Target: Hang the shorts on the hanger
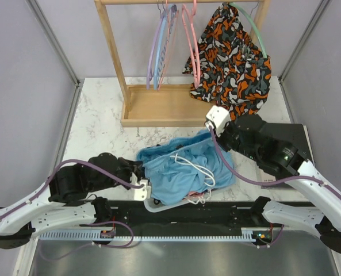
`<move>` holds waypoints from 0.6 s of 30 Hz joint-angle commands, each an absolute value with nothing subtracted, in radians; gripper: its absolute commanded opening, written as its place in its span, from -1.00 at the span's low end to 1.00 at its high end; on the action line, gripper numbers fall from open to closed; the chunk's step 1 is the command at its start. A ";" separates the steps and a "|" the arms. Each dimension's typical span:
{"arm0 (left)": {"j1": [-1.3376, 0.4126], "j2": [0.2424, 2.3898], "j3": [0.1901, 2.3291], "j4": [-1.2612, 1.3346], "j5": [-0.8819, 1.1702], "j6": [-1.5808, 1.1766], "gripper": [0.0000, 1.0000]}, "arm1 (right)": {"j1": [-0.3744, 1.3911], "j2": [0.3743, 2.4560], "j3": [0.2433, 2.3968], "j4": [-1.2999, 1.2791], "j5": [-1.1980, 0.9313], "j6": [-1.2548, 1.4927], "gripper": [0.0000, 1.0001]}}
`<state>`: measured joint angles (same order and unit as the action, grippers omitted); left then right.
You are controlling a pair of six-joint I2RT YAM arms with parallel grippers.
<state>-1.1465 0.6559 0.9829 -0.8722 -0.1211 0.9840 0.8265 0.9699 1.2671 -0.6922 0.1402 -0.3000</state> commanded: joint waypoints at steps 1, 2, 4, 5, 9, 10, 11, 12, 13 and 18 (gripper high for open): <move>-1.144 0.635 0.924 -1.044 0.158 0.891 -0.97 | 0.824 0.887 1.143 -0.774 0.032 -0.284 -1.00; -1.144 0.641 0.916 -1.052 0.191 0.876 -0.97 | 0.824 0.884 1.129 -0.784 0.017 -0.288 -1.00; -1.144 0.655 0.897 -1.055 0.267 0.862 -0.96 | 0.824 0.881 1.098 -0.801 0.002 -0.290 -1.00; -1.144 0.653 0.885 -1.055 0.319 0.845 -0.96 | 0.824 0.877 1.089 -0.811 -0.053 -0.290 -1.00; -1.144 0.650 0.850 -1.058 0.399 0.772 -0.75 | 0.824 0.877 1.072 -0.853 -0.112 -0.310 -1.00; -1.144 0.652 0.847 -1.057 0.396 0.762 -0.53 | 0.824 0.879 1.074 -0.871 -0.121 -0.319 -1.00; -1.144 0.652 0.848 -1.055 0.388 0.755 -0.38 | 0.824 0.887 1.075 -0.885 -0.130 -0.349 -1.00; -1.144 0.650 0.859 -1.054 0.373 0.749 -0.22 | 0.824 0.887 1.086 -0.912 -0.143 -0.362 -1.00; -1.144 0.643 0.867 -1.040 0.367 0.733 0.05 | 0.824 0.888 1.094 -0.928 -0.156 -0.374 -0.90; -1.077 0.670 1.021 -1.034 0.361 0.632 0.55 | 0.824 0.874 1.204 -0.946 -0.127 -0.341 0.79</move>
